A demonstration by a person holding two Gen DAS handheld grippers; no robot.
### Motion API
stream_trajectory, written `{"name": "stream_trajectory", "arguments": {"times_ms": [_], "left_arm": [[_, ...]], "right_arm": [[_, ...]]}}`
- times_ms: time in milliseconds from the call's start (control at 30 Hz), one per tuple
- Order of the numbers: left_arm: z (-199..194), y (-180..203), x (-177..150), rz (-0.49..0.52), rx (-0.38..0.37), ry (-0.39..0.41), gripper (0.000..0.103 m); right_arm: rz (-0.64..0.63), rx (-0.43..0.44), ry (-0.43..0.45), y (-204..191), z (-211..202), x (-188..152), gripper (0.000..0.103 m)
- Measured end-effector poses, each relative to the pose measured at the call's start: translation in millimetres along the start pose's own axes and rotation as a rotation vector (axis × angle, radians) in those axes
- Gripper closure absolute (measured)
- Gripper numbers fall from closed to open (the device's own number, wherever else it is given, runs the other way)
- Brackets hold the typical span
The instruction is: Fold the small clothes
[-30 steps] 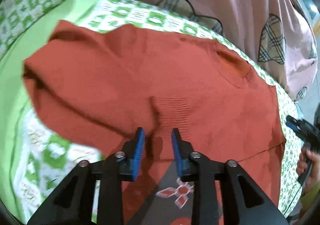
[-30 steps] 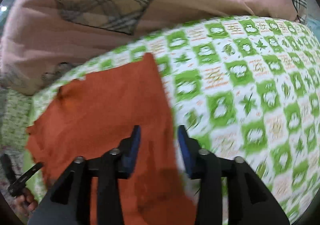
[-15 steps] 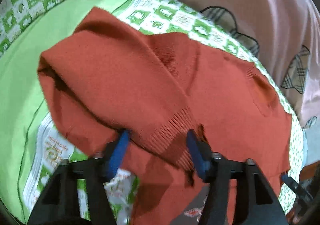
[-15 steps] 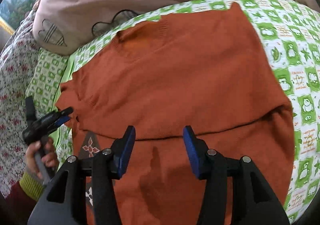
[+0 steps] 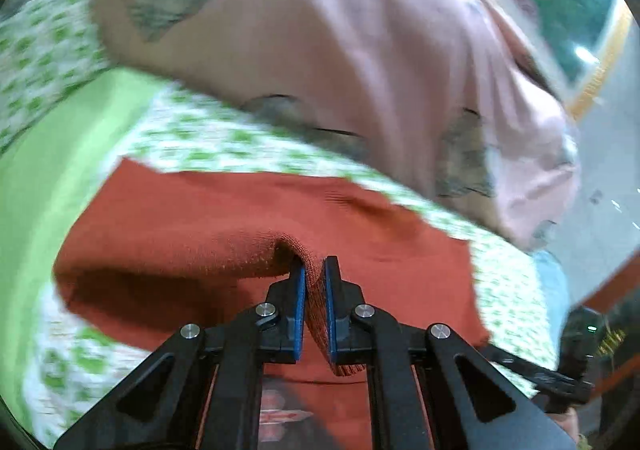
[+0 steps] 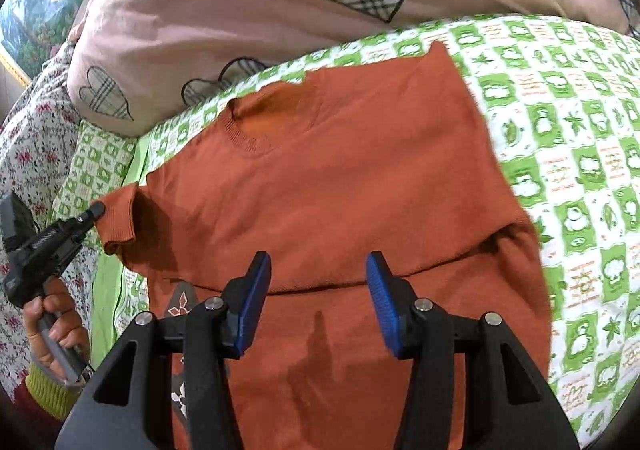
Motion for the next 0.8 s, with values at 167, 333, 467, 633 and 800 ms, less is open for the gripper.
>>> {"name": "stream_trajectory", "arguments": {"times_ms": [167,333,467,633,800], "left_arm": [[46,91,-23,0.068,-0.120,-0.055,0.096],[97,154,-51,0.117,-0.163,-0.117,0.097],[129,191,-70,0.156,-0.188,-0.152,0.096],[163,204,-102,0.207,-0.173,-0.266,0.091],[151,183,-119,0.216,-0.158,-0.312,0.053]], "right_arm": [[0.038,-0.030,0.030,24,-21,1,0.052],[0.073,-0.067,0.046,55,-43,-1,0.052],[0.109,-0.087,0.051,80,-53,-6,0.052],[0.137,-0.097,0.052,98,-58,-7,0.052],[0.126,-0.079,0.049,94,-52,-2,0.052]]}}
Point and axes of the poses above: each gripper's, at about its wrist camera, not at the fingertips, and z roughly the way its jaws point, y to its right, x to its top, the point moved 8 cm from there along z, roughly the way its jaws point, and after that the axes turned 6 degrees about x, right-handed, at the moved point
